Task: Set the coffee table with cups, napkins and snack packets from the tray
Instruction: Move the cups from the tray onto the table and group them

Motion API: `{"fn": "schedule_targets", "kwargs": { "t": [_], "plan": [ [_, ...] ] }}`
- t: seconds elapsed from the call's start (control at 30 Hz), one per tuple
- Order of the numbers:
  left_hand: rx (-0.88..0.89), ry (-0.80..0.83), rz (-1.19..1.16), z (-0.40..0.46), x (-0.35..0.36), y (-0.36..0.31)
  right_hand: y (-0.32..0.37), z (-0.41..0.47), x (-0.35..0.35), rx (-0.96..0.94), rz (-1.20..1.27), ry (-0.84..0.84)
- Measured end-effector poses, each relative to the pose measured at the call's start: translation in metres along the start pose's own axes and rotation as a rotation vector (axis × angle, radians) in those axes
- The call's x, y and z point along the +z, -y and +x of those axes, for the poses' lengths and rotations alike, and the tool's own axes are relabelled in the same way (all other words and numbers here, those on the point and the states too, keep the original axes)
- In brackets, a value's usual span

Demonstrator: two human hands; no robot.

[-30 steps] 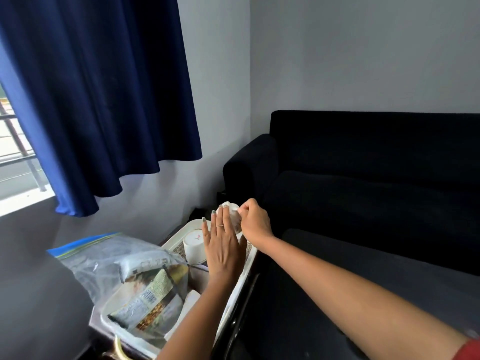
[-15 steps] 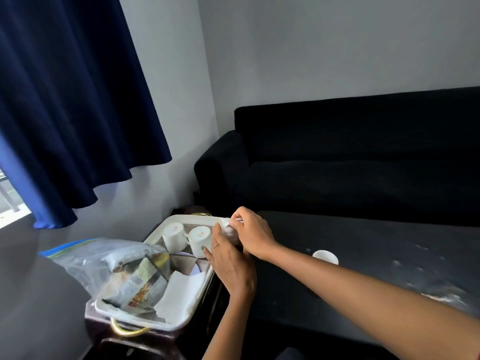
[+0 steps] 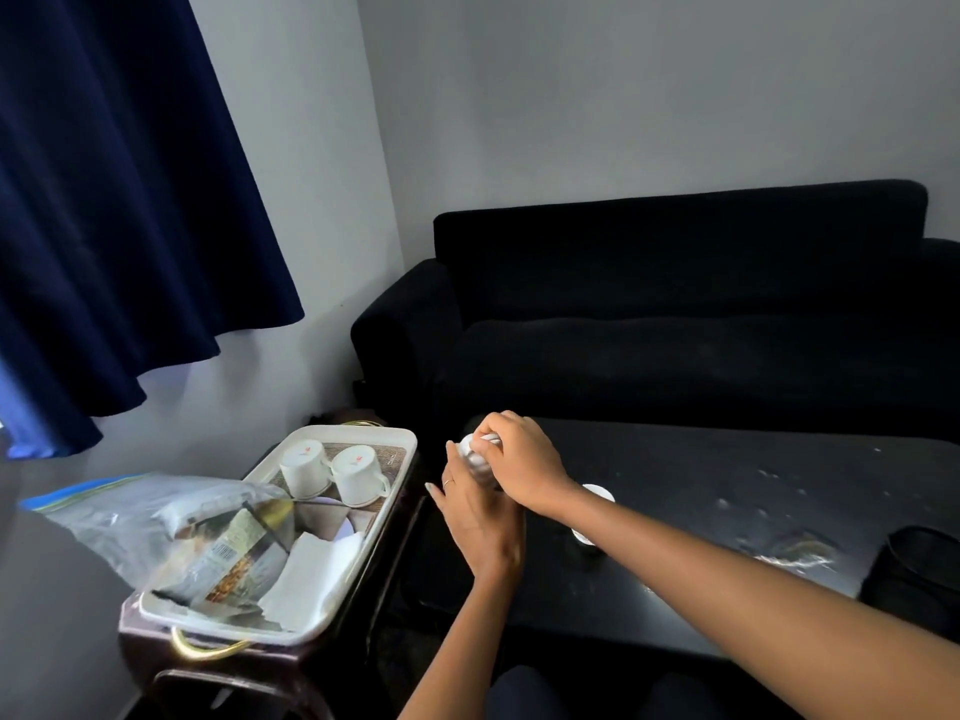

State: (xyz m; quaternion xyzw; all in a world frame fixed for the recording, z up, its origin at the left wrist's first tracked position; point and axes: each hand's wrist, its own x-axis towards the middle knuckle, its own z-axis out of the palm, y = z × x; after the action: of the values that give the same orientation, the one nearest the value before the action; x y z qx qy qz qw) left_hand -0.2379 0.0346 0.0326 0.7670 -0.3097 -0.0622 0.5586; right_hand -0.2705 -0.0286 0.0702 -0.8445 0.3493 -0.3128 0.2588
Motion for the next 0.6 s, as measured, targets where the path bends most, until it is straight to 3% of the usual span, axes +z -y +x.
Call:
{"fn": "schedule_targets", "kwargs": {
  "t": [0.17,0.4,0.6],
  "plan": [
    [-0.213,0.060,-0.257,-0.010,0.017,-0.012,-0.017,-0.008,-0.019,0.026,0.050,0.060],
    [-0.599,0.191,-0.569,-0.013,0.037,-0.027,-0.052,-0.019,-0.047,0.171,0.166,-0.070],
    [-0.736,0.338,-0.657,-0.019,0.060,-0.031,-0.088,-0.042,-0.067,0.365,0.374,0.032]
  ]
}}
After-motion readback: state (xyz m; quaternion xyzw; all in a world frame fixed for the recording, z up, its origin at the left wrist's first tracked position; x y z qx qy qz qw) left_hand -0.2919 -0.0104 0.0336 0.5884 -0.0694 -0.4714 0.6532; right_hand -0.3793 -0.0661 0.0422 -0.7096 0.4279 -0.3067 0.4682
